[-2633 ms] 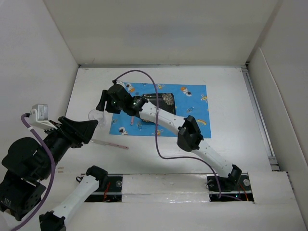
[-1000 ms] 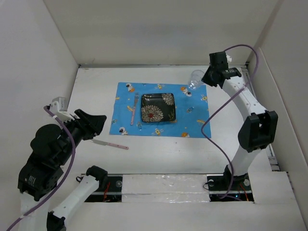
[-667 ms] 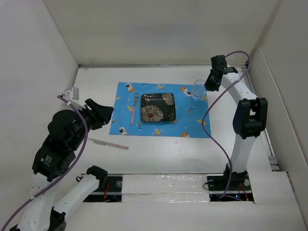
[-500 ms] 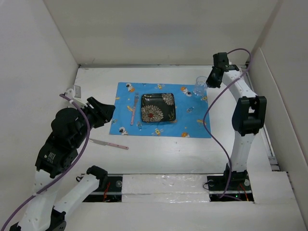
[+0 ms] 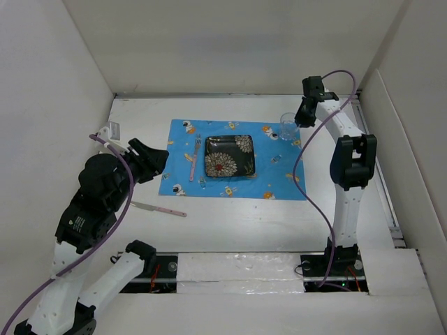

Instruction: Set the dinner table for one person

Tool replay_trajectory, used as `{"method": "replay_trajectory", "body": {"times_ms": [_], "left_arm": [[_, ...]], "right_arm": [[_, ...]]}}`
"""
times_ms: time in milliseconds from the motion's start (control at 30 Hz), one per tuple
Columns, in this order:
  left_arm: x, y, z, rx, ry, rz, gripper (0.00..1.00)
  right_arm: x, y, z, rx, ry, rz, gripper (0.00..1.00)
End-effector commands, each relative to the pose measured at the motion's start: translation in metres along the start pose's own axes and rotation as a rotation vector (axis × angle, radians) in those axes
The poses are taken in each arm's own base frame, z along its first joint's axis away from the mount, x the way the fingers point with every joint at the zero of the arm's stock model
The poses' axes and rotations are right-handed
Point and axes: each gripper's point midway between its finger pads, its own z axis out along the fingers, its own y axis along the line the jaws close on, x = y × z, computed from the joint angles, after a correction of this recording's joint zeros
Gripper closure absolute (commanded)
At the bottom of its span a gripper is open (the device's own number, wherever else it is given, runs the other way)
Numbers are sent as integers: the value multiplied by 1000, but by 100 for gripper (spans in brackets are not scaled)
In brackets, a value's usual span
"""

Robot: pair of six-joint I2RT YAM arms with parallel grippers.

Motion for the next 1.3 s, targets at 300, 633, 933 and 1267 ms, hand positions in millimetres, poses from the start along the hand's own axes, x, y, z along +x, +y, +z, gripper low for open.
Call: {"method": "replay_trajectory", "body": {"times_ms": [300, 633, 933, 1267], "left_arm": [[-7, -2, 1, 6, -31, 5, 57], [-34, -17, -23, 21, -63, 39, 79], [-61, -18, -61, -12, -119, 46, 100], [-72, -12, -89, -30, -166, 36, 67]], "right_arm": [[-27, 20, -36, -52, -70, -16, 64], [-33, 102, -183, -455, -270, -175, 100], [240, 243, -278, -998, 6, -660, 86], [407, 287, -264, -964, 120, -1018, 40]]}}
